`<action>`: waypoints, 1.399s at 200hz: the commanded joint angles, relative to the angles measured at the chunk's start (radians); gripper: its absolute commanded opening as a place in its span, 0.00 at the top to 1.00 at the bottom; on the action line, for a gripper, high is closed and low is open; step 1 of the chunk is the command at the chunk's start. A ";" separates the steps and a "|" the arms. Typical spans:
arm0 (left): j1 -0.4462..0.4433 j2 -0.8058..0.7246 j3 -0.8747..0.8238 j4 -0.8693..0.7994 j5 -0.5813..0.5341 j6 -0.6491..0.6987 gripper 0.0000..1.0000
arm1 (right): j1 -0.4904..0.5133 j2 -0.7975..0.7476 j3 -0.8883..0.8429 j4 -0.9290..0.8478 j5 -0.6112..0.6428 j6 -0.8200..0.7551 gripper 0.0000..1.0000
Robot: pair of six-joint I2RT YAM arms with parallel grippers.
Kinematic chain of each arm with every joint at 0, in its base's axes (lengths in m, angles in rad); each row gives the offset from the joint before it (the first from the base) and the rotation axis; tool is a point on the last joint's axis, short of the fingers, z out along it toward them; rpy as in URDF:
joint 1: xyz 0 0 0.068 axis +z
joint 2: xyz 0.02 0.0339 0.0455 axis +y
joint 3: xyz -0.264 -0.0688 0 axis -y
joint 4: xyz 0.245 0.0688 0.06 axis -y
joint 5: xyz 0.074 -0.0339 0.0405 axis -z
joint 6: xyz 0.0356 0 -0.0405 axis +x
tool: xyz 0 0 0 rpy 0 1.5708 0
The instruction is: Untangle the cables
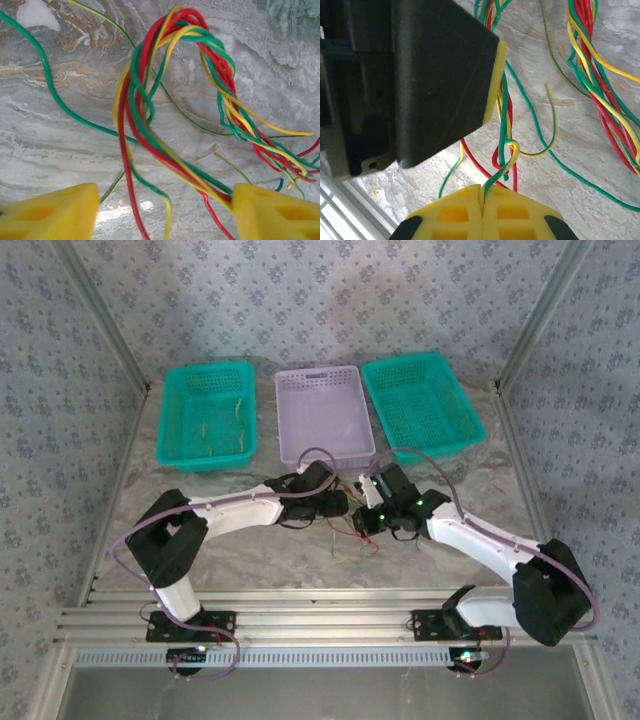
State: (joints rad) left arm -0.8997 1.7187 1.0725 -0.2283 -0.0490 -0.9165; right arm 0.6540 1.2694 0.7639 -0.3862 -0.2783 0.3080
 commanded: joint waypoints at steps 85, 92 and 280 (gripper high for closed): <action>-0.008 0.001 0.018 -0.005 -0.057 -0.016 0.71 | 0.053 -0.061 -0.004 0.055 -0.078 -0.069 1.00; -0.008 0.001 0.018 -0.006 -0.057 -0.016 0.72 | 0.054 -0.062 -0.005 0.056 -0.078 -0.072 1.00; 0.045 -0.148 -0.032 -0.064 -0.107 -0.010 1.00 | 0.032 -0.033 -0.017 -0.058 0.211 -0.002 1.00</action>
State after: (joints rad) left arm -0.8688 1.6550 1.0599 -0.2272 -0.1020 -0.9443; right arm 0.7136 1.2247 0.7502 -0.3820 -0.1879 0.2665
